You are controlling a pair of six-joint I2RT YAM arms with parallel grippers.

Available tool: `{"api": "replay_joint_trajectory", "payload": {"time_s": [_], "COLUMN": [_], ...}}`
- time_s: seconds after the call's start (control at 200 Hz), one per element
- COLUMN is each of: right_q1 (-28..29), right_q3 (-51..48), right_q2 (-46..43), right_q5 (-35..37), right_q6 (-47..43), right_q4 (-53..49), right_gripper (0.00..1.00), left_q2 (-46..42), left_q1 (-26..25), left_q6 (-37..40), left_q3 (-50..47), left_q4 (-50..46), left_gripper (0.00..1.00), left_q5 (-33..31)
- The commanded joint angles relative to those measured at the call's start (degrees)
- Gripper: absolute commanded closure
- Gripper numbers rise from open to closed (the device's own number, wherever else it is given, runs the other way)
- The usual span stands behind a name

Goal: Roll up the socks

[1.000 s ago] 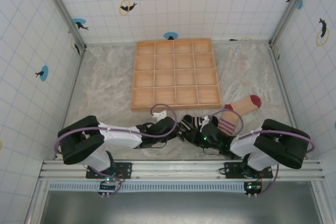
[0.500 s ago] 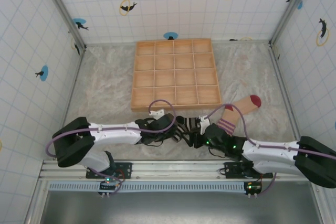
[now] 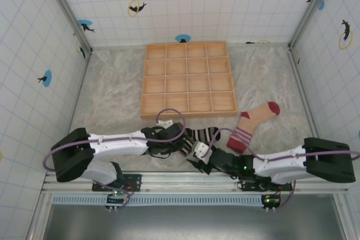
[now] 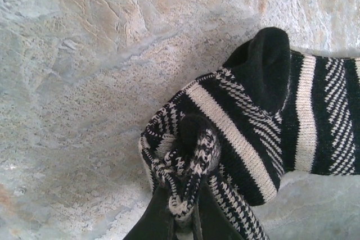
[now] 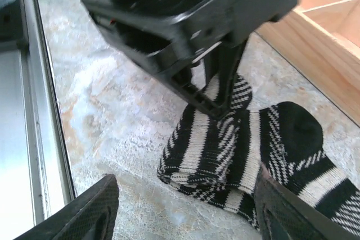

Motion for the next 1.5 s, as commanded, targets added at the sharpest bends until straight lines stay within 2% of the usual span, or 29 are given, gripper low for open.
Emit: {"api": "replay_joint_trajectory", "payload": {"time_s": [0.0,0.125,0.39,0.611,0.966,1.156,1.266,1.436,1.496], "right_q1": [1.3,2.0,2.3,2.7,3.6,3.6,3.1,1.6,1.0], "right_q3": [-0.1,1.7,6.0,7.3,6.7,9.3,9.9,9.5,8.7], "right_q2": [4.8,11.4,21.4,25.4,27.8,29.6,29.9,27.9,27.0], "right_q5": [3.3,4.5,7.2,10.3,14.3,15.4,15.4,11.6,9.8], "right_q6": [-6.9,-8.6,-8.9,-7.6,-2.6,-1.1,1.4,7.1,9.3], "right_q4": [9.5,15.3,20.9,22.2,20.3,16.9,14.4,10.0,9.6], "right_gripper": [0.35,0.37,0.39,0.47,0.49,0.62,0.65,0.75,0.81], "left_q2": [-1.3,-2.1,-1.9,-2.4,-4.1,-3.4,-3.8,-4.4,-4.5], "left_q1": [0.3,0.4,0.5,0.6,1.1,1.2,1.2,1.4,1.5], "left_q6": [-1.3,-1.5,-1.5,-1.6,-2.0,-2.0,-2.0,-2.1,-2.1], "left_q3": [-0.2,-0.3,-0.8,-1.3,-2.6,-2.5,-2.5,-2.7,-2.7], "left_q4": [-4.2,-4.6,-4.3,-3.6,-2.4,-1.8,-1.7,-1.7,-1.6], "left_gripper": [1.0,1.0,1.0,1.0,1.0,1.0,1.0,1.0,1.0], "left_q5": [1.7,1.5,2.1,2.6,3.4,4.0,3.9,3.6,3.6]}}
